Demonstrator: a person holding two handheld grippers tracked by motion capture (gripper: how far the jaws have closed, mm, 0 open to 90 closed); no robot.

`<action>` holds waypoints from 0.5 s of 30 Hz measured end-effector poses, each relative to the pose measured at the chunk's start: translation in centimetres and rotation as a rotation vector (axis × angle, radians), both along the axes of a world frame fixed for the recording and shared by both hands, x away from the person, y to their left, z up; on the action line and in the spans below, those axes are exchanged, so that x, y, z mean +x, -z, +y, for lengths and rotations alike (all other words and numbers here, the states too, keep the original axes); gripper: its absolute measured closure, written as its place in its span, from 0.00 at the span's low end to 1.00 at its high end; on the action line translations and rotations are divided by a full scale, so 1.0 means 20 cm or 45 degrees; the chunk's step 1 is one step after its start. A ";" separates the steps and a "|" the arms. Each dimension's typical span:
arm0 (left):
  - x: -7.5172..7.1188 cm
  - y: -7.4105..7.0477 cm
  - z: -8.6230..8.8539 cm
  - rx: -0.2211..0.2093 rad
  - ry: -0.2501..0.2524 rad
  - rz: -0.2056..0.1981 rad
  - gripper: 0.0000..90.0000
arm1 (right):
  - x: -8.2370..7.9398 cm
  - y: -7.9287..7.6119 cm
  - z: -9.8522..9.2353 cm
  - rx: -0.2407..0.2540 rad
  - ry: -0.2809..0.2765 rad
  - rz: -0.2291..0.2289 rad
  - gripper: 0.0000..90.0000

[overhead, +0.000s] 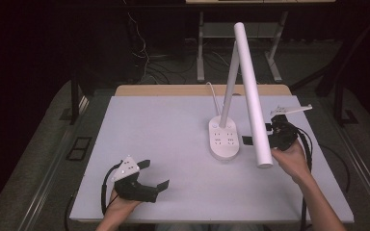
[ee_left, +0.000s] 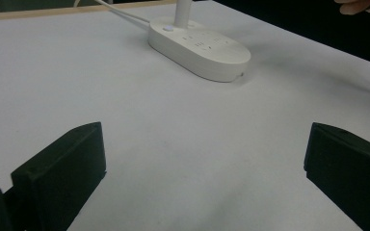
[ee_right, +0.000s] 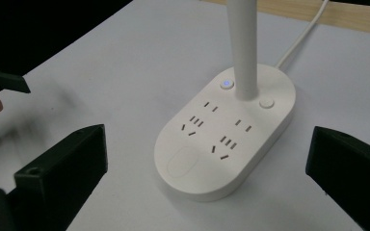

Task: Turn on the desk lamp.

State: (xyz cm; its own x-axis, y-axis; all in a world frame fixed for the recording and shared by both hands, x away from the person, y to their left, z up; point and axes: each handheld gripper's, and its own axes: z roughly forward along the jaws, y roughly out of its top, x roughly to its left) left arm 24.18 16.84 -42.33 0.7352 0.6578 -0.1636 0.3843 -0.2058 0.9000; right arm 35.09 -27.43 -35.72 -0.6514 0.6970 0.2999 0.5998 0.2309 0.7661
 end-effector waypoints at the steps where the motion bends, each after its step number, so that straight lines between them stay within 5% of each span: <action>1: 0.00 0.00 0.00 0.000 0.000 0.000 0.00 | 0.00 0.00 0.00 0.000 0.000 0.000 0.01; 15: 0.00 0.00 0.00 -0.001 0.001 0.004 0.00 | 0.14 0.03 0.00 0.010 0.030 0.025 0.01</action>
